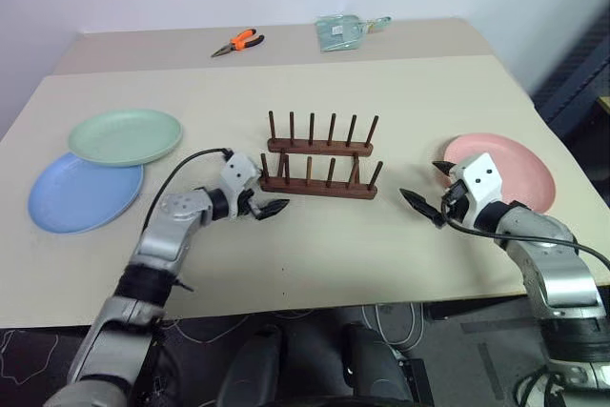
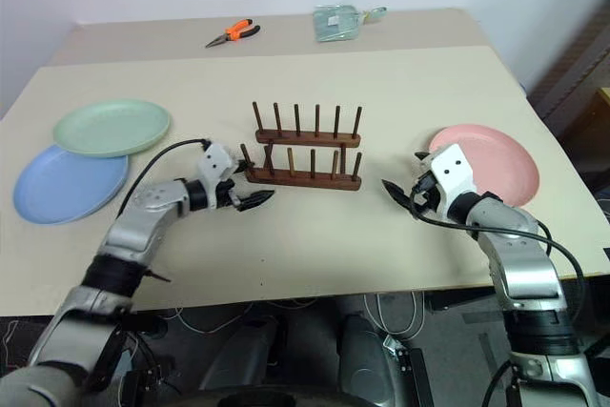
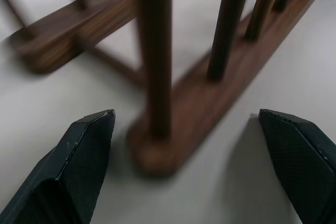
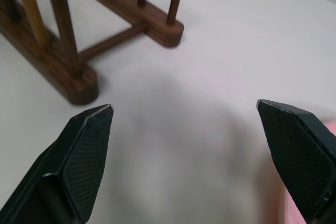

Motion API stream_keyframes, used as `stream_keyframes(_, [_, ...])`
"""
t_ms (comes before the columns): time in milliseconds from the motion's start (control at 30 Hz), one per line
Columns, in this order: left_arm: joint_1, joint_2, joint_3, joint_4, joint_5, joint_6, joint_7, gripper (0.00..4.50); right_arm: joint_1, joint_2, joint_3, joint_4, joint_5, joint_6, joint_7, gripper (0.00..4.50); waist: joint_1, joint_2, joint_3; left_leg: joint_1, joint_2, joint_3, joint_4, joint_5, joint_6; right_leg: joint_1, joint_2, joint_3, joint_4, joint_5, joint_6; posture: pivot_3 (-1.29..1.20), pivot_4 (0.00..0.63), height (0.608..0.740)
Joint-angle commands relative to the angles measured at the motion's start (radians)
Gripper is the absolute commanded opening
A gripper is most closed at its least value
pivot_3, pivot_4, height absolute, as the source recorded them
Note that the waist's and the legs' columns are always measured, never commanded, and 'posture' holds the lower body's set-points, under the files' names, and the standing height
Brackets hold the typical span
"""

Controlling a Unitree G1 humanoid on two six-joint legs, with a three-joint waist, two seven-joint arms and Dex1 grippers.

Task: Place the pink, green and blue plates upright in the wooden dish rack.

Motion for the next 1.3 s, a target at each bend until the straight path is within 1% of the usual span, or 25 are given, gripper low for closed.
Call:
stream_keyframes(33, [-0.056,-0.019,-0.053,0.137,0.046,-0.066,-0.093,3.97,0.059,0.005,-0.055,-0.108,-0.004,0.001,-0.046,4.5,0.004,0.0,0.0,0.0,0.0,0.0,0.0,0.0,0.0,0.0,0.0,0.0,0.0,0.0,0.0,0.0,0.15,0.732])
stream_keyframes(67, [-0.066,-0.02,-0.056,0.156,0.051,-0.081,-0.108,3.63,0.081,0.007,-0.061,-0.132,-0.002,0.009,-0.056,4.5,0.005,0.001,-0.001,0.0,0.0,0.0,0.001,0.0,0.0,0.0,0.0,0.0,0.0,0.0,0.0,0.0,0.15,0.732])
stream_keyframes(267, [-0.068,-0.025,-0.047,0.175,0.05,-0.129,-0.164,0.78,0.16,0.005,-0.062,-0.2,-0.011,0.027,-0.083,4.5,0.003,0.001,-0.001,0.0,0.0,0.0,0.003,0.0,0.001,0.001,0.0,0.0,0.0,0.0,0.0,0.0,0.15,0.732])
stream_keyframes(333, [-0.05,-0.017,-0.043,0.151,0.046,-0.135,-0.181,0.78,0.16,0.006,-0.053,-0.205,-0.018,0.029,-0.09,4.5,0.0,0.002,-0.001,0.0,0.0,0.0,0.003,-0.001,0.001,0.001,0.0,0.0,0.0,0.0,0.0,0.0,0.15,0.732])
stream_keyframes(400, [-0.007,-0.002,-0.052,0.056,0.035,-0.126,-0.205,0.78,0.152,-0.002,-0.058,-0.194,-0.019,0.031,-0.089,4.5,-0.002,0.002,-0.001,0.0,0.0,0.0,0.004,-0.001,0.001,0.001,0.0,0.0,0.0,0.0,0.0,0.0,0.15,0.732])
stream_keyframes(533, [0.095,0.035,-0.079,-0.191,-0.001,-0.067,-0.26,0.78,0.152,-0.018,-0.064,-0.17,-0.022,0.022,-0.075,4.5,-0.002,0.002,-0.001,0.0,0.001,0.0,0.004,-0.001,0.002,0.001,0.0,0.0,0.0,0.0,0.0,0.0,0.15,0.732])
stream_keyframes(633, [0.141,0.065,-0.096,-0.283,0.017,-0.021,-0.26,0.78,0.151,-0.025,-0.062,-0.165,-0.03,0.02,-0.068,4.5,0.0,0.002,-0.001,-0.001,0.001,0.0,0.004,-0.002,0.002,0.001,0.0,0.001,0.0,0.0,0.0,0.0,0.15,0.732])
stream_keyframes(667, [0.146,0.069,-0.095,-0.285,0.032,-0.01,-0.24,1.28,0.153,-0.029,-0.065,-0.167,-0.03,0.02,-0.064,4.5,0.001,0.002,-0.001,-0.001,0.001,0.0,0.004,-0.002,0.002,0.001,0.0,0.001,0.0,0.0,0.0,0.0,0.15,0.732])
stream_keyframes(700, [0.15,0.072,-0.091,-0.283,0.044,-0.002,-0.22,1.88,0.159,-0.036,-0.072,-0.169,-0.027,0.021,-0.055,4.5,0.002,0.002,-0.001,-0.001,0.001,0.0,0.005,-0.002,0.002,0.001,0.0,0.001,0.0,0.0,0.0,0.0,0.15,0.732])
stream_keyframes(833, [0.182,0.115,-0.058,-0.306,0.061,0.031,-0.175,3.72,0.208,-0.07,-0.114,-0.186,-0.008,0.028,-0.013,4.5,0.002,0.002,-0.001,-0.001,0.001,0.0,0.005,-0.002,0.002,0.001,0.0,0.001,0.0,0.0,0.0,0.0,0.15,0.732])
stream_keyframes(867, [0.2,0.139,-0.038,-0.326,0.052,0.06,-0.17,3.72,0.231,-0.081,-0.13,-0.198,0.009,0.033,0.01,4.5,0.0,0.002,-0.001,-0.001,0.001,0.0,0.005,-0.002,0.002,0.001,0.0,0.001,0.0,0.0,0.0,0.0,0.15,0.732])
stream_keyframes(900, [0.219,0.164,-0.02,-0.345,0.04,0.085,-0.17,3.78,0.251,-0.089,-0.144,-0.212,0.028,0.042,0.031,3.95,-0.002,0.002,-0.001,-0.001,0.001,0.0,0.005,-0.002,0.002,0.001,0.0,0.001,0.0,0.0,0.0,0.0,0.15,0.732])
stream_keyframes(933, [0.247,0.194,-0.001,-0.374,0.02,0.115,-0.179,3.78,0.274,-0.096,-0.151,-0.232,0.05,0.052,0.057,3.68,-0.006,0.002,-0.001,0.0,0.001,0.0,0.005,-0.002,0.003,0.001,0.0,0.001,0.0,-0.001,0.0,0.0,0.15,0.732])
stream_keyframes(967, [0.274,0.222,0.014,-0.407,0.002,0.143,-0.19,3.78,0.293,-0.101,-0.152,-0.251,0.064,0.058,0.078,3.14,-0.014,0.002,-0.001,0.0,0.001,0.0,0.005,-0.002,0.002,0.001,0.001,0.001,0.001,-0.001,0.0,0.0,0.15,0.732])
stream_keyframes(1067, [0.355,0.283,0.034,-0.529,-0.088,0.244,-0.238,2.82,0.328,-0.102,-0.115,-0.294,0.086,0.07,0.118,1.6,-0.027,0.003,-0.002,0.001,0.004,0.0,0.004,-0.003,0.002,0.001,0.002,0.001,0.002,-0.001,-0.001,0.0,0.15,0.732])
stream_keyframes(1133, [0.387,0.281,0.018,-0.607,-0.144,0.301,-0.249,1.89,0.328,-0.085,-0.063,-0.299,0.076,0.074,0.12,0.59,-0.024,0.005,-0.003,0.001,0.005,0.001,0.005,-0.003,0.002,0.002,0.003,0.001,0.002,-0.002,-0.003,0.0,0.15,0.732])
stream_keyframes(1167, [0.393,0.263,-0.003,-0.638,-0.151,0.319,-0.237,1.31,0.326,-0.077,-0.028,-0.293,0.059,0.067,0.12,0.01,-0.021,0.005,-0.003,0.001,0.005,0.001,0.005,-0.003,0.002,0.002,0.002,0.001,0.002,-0.003,-0.004,0.0,0.15,0.732])
stream_keyframes(1233, [0.388,0.197,-0.059,-0.662,-0.128,0.343,-0.176,0.34,0.308,-0.053,0.044,-0.261,0.012,0.044,0.099,0.0,-0.013,0.005,-0.003,0.001,0.004,0.001,0.006,-0.003,0.002,0.003,0.002,0.001,0.0,-0.003,-0.004,0.0,0.15,0.732])
stream_keyframes(1300, [0.375,0.112,-0.108,-0.638,-0.067,0.307,-0.093,0.34,0.264,-0.014,0.09,-0.205,-0.033,0.036,0.047,0.0,-0.004,0.005,-0.003,0.0,0.002,0.0,0.007,-0.003,0.002,0.004,0.001,0.0,-0.001,-0.003,-0.003,0.0,0.15,0.732])
